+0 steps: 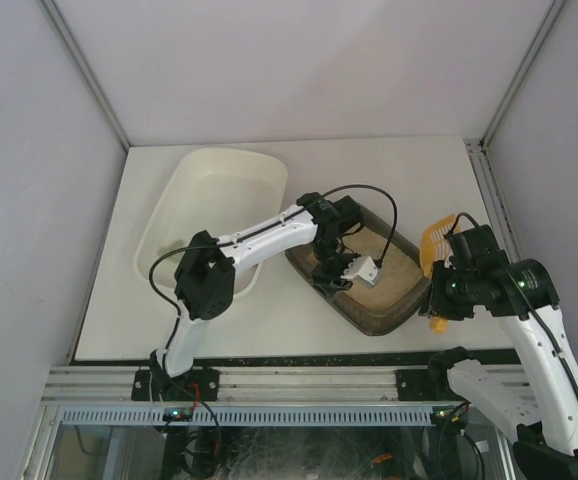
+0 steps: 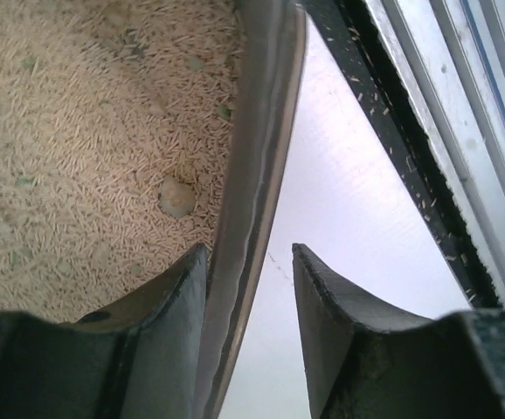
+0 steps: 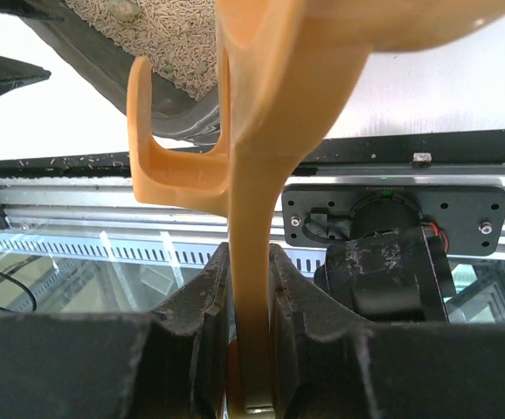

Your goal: Clean the litter box

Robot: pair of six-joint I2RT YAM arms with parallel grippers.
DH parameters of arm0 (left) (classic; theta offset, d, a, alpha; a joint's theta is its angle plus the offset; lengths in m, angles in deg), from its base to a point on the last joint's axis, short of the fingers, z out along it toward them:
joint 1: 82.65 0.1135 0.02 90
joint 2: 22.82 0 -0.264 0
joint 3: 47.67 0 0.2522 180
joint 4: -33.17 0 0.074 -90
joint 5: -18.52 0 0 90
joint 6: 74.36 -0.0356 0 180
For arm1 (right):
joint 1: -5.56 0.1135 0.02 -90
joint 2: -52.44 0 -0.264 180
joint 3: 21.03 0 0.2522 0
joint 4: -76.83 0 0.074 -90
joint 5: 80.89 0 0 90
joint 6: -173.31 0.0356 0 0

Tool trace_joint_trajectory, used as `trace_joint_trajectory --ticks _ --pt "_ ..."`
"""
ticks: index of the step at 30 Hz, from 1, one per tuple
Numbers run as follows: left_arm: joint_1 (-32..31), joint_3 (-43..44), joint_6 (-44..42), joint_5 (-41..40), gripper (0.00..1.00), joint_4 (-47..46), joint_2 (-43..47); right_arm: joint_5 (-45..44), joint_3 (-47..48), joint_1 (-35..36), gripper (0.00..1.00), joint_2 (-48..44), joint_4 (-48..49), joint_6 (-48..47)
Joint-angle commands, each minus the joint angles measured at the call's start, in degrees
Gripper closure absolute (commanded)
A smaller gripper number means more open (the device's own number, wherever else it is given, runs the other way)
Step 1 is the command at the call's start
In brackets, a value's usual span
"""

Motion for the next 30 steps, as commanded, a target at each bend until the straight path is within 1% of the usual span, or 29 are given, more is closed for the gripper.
trace_joint_trajectory --ticks 1,3,4,5,6,7,8,10,14,18,22,30 --pt "0.2 0.9 -11.8 3.5 0.52 10.5 1.1 1.3 0.1 -1.9 1.00 -0.9 -1.1 1.1" --pt "0.1 -1.5 -14.4 2.5 0.54 10.3 2.1 1.0 0.1 -2.3 1.00 -1.0 -1.2 0.9" --pt "0.0 -2.4 -14.9 2.0 0.57 10.0 2.2 0.9 0.1 -2.4 1.00 -0.9 -1.0 0.7" --pt "-0.1 -2.9 -15.3 1.3 0.66 9.6 2.1 0.9 0.1 -2.7 1.00 -0.8 -1.0 0.6" --pt "-0.1 -2.9 -17.1 0.6 0.80 9.9 1.7 0.9 0.1 -3.0 1.00 -0.7 -0.9 0.5" --pt "-0.2 -2.6 -18.0 -0.6 0.91 10.2 1.1 0.8 0.1 -3.2 1.00 -0.6 -0.8 0.3" --pt "-0.2 -2.2 -18.8 -2.0 0.98 10.3 0.6 0.8 0.0 -3.4 1.00 -0.4 -0.8 0.3" --pt "-0.2 -2.0 -21.2 -4.7 1.00 10.4 0.1 1.5 0.0 -3.6 1.00 -0.1 -0.8 0.1" --pt "0.2 -5.1 -31.8 -10.4 1.00 10.4 1.6 4.5 -0.7 -3.8 1.00 0.2 -2.0 0.0" --pt "1.6 -6.0 -41.0 -14.6 1.00 10.9 1.8 10.8 -1.9 -4.0 1.00 -1.1 -3.4 -0.4" --pt "4.1 -6.3 -52.2 -14.7 1.00 11.1 2.5 18.5 -4.2 -3.9 1.00 -2.2 -4.2 0.9" --pt "6.6 -6.0 -68.0 -11.8 1.00 11.1 3.6 24.9 -5.3 -3.7 1.00 -3.0 -3.8 1.2"
